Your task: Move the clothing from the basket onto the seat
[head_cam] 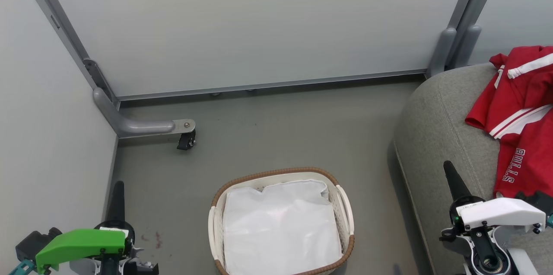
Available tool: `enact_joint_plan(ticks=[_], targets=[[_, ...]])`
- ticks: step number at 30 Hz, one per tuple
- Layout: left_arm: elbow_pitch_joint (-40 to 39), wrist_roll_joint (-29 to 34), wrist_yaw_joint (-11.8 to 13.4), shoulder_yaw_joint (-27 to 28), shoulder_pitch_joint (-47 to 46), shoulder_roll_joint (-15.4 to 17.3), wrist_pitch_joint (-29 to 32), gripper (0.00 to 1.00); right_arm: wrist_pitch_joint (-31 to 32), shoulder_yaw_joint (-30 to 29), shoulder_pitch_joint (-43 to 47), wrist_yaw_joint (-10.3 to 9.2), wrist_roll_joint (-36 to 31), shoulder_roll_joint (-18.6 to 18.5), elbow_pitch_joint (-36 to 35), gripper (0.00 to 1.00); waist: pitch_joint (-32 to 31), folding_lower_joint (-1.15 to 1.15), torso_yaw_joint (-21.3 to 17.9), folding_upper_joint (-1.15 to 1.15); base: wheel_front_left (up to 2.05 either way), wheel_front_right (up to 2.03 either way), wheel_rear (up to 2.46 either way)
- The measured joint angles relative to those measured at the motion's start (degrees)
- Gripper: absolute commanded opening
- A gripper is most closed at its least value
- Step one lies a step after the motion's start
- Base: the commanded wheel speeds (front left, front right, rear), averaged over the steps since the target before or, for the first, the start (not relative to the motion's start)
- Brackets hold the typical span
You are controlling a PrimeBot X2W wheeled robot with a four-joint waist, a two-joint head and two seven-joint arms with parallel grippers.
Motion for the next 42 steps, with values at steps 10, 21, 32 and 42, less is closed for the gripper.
enact_joint_plan(ticks=[10,21,32,42], targets=[[-0.6,-4.6,0.0,0.3,-0.3,0.0,1.4,0.00,1.3,-0.4,0.1,-0.01,5.2,0.0,-1.0,0.00,-0.1,0.00,0.1,0.00,0.00,0.00,0.00],[-1.0,-9.3,0.0,0.6,-0.7,0.1,2.6,0.00,2.5,-0.8,0.5,-0.02,10.6,-0.1,-2.1,0.00,-0.1,0.00,0.1,0.00,0.00,0.00,0.00],[-1.5,-13.5,0.0,0.9,-1.3,0.1,3.8,0.00,3.7,-1.3,0.9,-0.02,15.4,-0.1,-3.0,0.00,-0.2,0.00,0.2,0.00,0.00,0.00,0.00],[-1.9,-17.1,0.0,1.2,-1.6,0.1,4.9,0.00,4.8,-1.6,1.1,-0.03,19.5,-0.2,-3.9,0.00,-0.3,0.00,0.3,0.00,0.00,0.00,0.00]])
